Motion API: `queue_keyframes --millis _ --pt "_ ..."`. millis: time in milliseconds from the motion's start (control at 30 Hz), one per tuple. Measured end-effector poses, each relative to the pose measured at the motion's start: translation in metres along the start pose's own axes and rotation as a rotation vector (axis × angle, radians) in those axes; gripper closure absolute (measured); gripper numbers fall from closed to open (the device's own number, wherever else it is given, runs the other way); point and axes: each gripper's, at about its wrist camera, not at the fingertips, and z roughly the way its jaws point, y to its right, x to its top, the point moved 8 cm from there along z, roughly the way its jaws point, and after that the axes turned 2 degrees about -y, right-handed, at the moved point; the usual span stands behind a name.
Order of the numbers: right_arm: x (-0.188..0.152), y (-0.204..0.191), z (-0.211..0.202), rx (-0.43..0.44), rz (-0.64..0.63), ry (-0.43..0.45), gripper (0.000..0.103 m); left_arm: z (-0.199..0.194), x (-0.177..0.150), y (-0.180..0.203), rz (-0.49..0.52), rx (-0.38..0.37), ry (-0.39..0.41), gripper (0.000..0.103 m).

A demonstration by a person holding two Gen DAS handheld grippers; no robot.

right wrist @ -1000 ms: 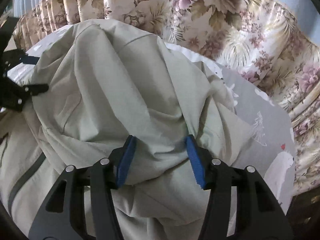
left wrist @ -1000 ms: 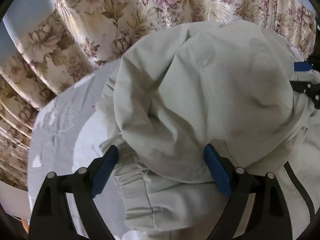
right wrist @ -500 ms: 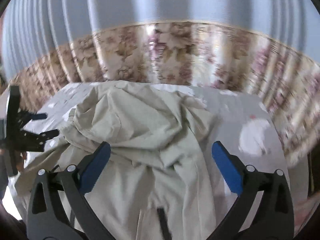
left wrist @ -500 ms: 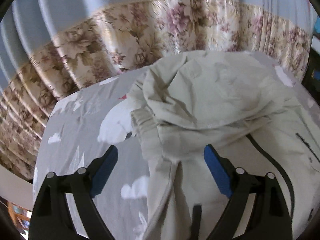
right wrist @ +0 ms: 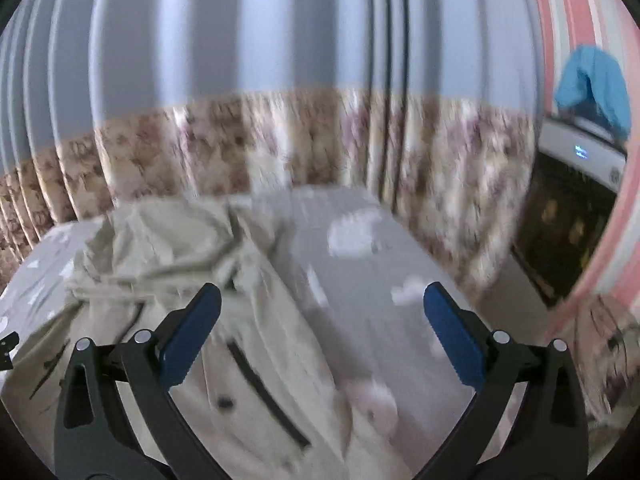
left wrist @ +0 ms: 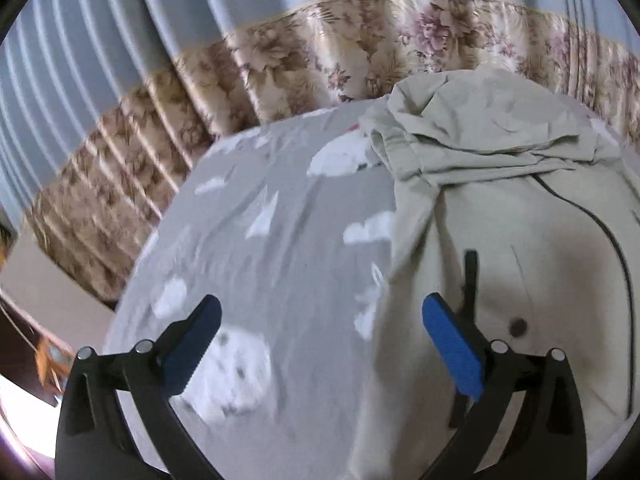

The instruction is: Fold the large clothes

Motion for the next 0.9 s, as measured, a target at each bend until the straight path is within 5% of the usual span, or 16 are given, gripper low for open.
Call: queue_keyframes --millis 233,367,567,667,800,867,900 --pt "-0.035 -0.001 0.005 0.042 -0.023 -0.075 0.003 -0.003 -0.017 -0.007 -0.124 -0.08 -0.047 0.002" --pt "-0.055 -0.002 0.005 0.034 -0.091 -0.109 0.003 -0.002 -0.031 -0.006 -0.108 -0.115 -0.086 0.002" --pt "-0.08 0.011 0.009 0.004 -0.14 -0.17 0.003 0.002 -0.052 0.026 -0.088 -0.3 -0.161 0.002" --pt "-0.09 0.021 0.014 0.002 -0.164 -0.217 0.015 -0.002 -0.056 0.039 -0.074 -0.349 -0.158 0.002" --pt "-0.105 0.031 0.03 0.047 -0.136 -0.299 0.016 -0.003 -0.062 0.063 -0.019 -0.413 -0.178 0.002" --pt "-0.117 0.033 0.039 0.066 -0.114 -0.347 0.022 -0.001 -0.065 0.072 0.023 -0.386 -0.187 0.007" --pt "-0.122 0.033 0.043 0.078 -0.105 -0.376 0.028 0.0 -0.066 0.074 0.034 -0.375 -0.192 0.027"
